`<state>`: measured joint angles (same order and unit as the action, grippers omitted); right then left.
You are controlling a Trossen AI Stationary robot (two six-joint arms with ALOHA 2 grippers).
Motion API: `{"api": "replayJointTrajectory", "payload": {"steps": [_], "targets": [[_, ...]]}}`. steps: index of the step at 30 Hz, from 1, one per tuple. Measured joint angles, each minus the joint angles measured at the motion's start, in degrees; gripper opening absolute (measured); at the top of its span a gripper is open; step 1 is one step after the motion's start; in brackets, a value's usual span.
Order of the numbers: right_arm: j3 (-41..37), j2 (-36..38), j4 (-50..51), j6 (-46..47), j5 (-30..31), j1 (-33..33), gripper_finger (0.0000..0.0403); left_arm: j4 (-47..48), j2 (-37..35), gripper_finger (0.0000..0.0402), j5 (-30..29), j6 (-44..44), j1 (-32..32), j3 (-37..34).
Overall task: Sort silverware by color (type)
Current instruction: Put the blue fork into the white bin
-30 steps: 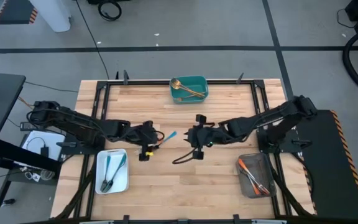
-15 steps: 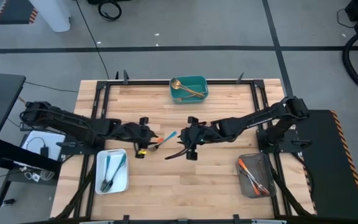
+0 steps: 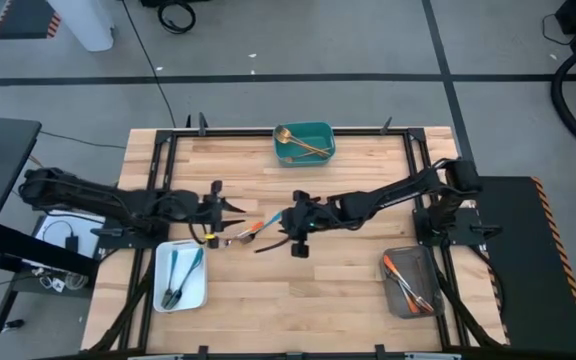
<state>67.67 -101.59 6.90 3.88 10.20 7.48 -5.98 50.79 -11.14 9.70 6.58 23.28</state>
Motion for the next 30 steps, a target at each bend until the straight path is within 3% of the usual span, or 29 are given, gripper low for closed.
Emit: {"api": "replayJointTrajectory", "payload": {"steps": [11,16,21,30], "targets": [[12.0,-9.8,5.7,-6.1,-1.5,-1.0,0.0108,1.9,-5.5,0.0116,0.0,-3.0,0.0,-2.1],[16.5,-14.4,6.1,-9.8,-4.4,-1.9,0.0108,7.2,-7.9,0.0116,-1.7,-6.0,0.0,-2.2],[17.7,-17.6,3.8,-12.3,-7.7,-3.2,0.0108,12.5,-9.2,0.0116,-2.2,-10.8,0.0,-2.2],[17.7,-21.3,1.2,-15.8,-10.4,-5.7,0.0108,12.8,-7.9,0.0116,-2.4,-13.4,0.0,-2.2]]}}
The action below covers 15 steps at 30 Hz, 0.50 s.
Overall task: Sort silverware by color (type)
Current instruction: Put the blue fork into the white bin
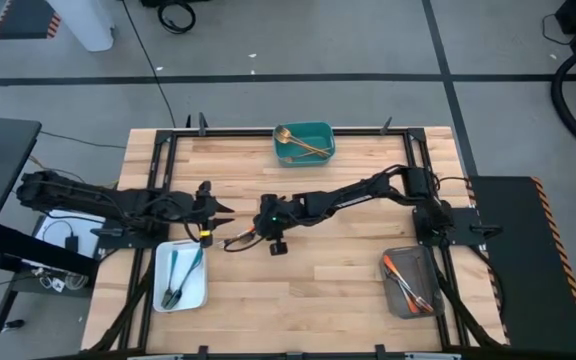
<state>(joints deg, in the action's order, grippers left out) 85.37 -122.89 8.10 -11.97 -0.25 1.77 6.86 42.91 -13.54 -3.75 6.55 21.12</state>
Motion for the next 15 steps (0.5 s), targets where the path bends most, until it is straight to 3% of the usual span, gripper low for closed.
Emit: {"api": "replayJointTrajectory", "payload": {"steps": [7,15], "targets": [[0.0,-1.6,-1.2,-2.5,-3.2,-0.9,0.0114,0.2,0.6,0.0116,0.0,-3.2,0.1,0.0],[-0.1,-1.7,1.1,-2.8,0.0,-1.5,0.0114,0.3,0.6,0.0116,0.2,-9.3,0.1,0.0]]}}
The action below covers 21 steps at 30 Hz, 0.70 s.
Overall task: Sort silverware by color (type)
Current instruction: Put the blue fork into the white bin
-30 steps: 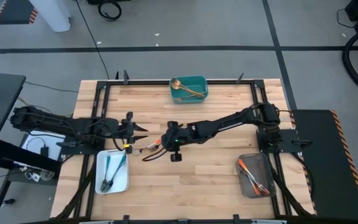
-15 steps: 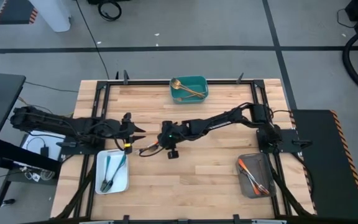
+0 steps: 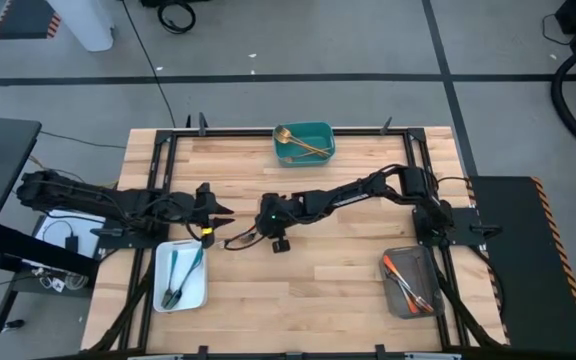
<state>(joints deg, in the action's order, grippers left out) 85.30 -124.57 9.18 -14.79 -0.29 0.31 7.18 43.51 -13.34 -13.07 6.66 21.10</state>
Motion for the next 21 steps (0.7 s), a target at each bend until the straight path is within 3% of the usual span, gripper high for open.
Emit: {"api": "replayJointTrajectory", "payload": {"steps": [15,21], "targets": [[-5.8,0.3,-2.4,1.3,-4.6,-3.1,0.0112,0.0,0.0,0.0116,0.0,-1.8,0.0,0.0],[-5.7,0.4,0.9,1.3,-4.2,-2.2,0.0075,0.0,0.0,0.0116,0.0,-1.8,0.0,0.0]]}}
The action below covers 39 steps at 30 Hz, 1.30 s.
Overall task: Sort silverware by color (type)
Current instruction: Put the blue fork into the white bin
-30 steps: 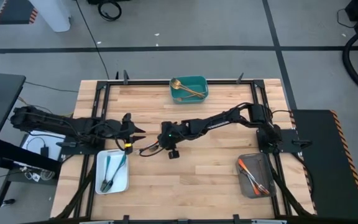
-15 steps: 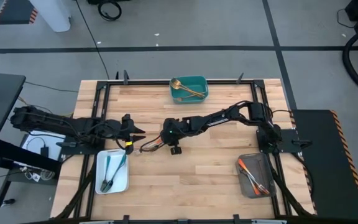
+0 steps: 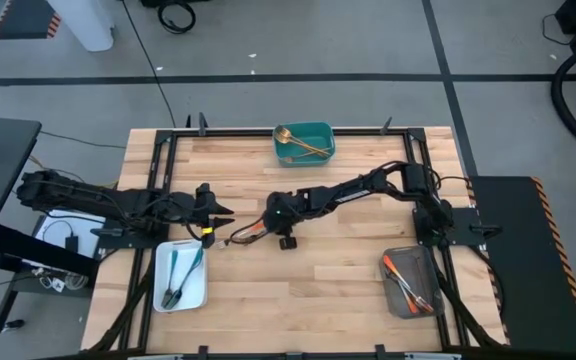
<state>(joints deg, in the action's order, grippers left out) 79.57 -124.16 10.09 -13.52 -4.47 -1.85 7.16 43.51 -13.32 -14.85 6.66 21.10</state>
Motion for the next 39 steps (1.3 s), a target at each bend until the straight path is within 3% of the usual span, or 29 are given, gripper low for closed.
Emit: {"api": "replayJointTrajectory", "payload": {"steps": [6,15,21,30,39], "targets": [[-0.1,0.0,1.5,0.8,0.5,1.1,0.0011,0.0,0.0,0.0116,0.0,0.0,0.0,0.0],[0.4,0.4,1.9,1.4,3.6,2.0,0.0011,0.0,0.0,0.0119,0.2,-4.3,0.1,0.0],[2.2,0.5,3.6,-0.7,4.9,2.7,0.0008,0.0,1.9,0.0146,0.1,-7.5,0.2,0.1],[2.5,0.8,4.7,-2.9,5.3,2.6,0.0007,-2.8,14.8,0.0197,0.1,-8.2,3.1,0.1],[2.5,0.8,3.9,-3.0,6.4,2.6,0.001,-21.3,27.5,0.0193,0.0,-6.1,3.6,0.1]]}}
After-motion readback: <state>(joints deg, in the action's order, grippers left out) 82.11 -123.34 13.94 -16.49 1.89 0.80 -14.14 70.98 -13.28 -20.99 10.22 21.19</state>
